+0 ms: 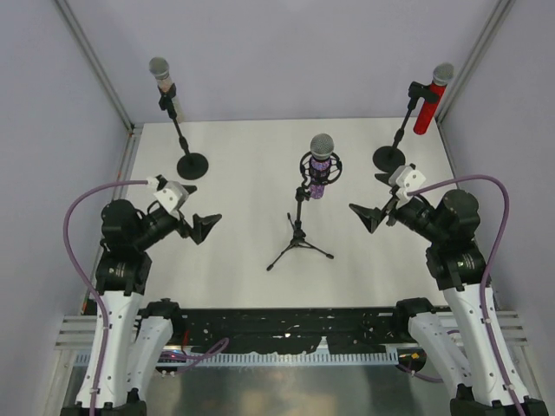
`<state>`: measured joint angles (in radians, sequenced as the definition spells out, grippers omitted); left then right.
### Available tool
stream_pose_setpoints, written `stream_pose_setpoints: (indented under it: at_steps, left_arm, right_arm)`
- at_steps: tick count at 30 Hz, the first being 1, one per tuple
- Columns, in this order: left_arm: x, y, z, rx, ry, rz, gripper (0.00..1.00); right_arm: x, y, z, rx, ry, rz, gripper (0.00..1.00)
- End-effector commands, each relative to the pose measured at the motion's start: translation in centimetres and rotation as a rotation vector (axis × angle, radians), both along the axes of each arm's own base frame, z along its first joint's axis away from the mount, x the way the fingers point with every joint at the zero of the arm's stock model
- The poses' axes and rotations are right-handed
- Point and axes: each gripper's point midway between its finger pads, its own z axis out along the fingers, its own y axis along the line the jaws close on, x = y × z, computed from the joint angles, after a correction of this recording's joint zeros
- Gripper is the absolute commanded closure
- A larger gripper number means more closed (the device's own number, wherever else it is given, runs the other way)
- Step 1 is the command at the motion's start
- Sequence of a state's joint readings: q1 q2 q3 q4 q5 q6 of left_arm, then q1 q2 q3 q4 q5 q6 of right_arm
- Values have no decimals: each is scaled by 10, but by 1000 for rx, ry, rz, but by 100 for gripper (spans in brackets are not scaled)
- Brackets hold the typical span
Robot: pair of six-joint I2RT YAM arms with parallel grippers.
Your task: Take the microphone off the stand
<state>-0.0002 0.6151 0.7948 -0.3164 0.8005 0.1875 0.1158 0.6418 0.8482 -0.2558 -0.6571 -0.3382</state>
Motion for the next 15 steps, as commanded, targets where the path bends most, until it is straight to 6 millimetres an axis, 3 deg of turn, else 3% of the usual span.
stream_pose_setpoints:
  at_steps: [1, 7, 15]
  left_arm:
    - [20, -5, -4, 26, -90, 4, 1]
    - [13, -51, -14, 100, -103, -147, 1]
    - [12, -109, -7, 134, -61, -310, 1]
  right_arm:
    - [-5, 12, 7, 6, -76, 89, 5]
    - [-2, 14, -8, -13, -57, 108, 5]
    - [1, 12, -24, -41, -53, 105, 5]
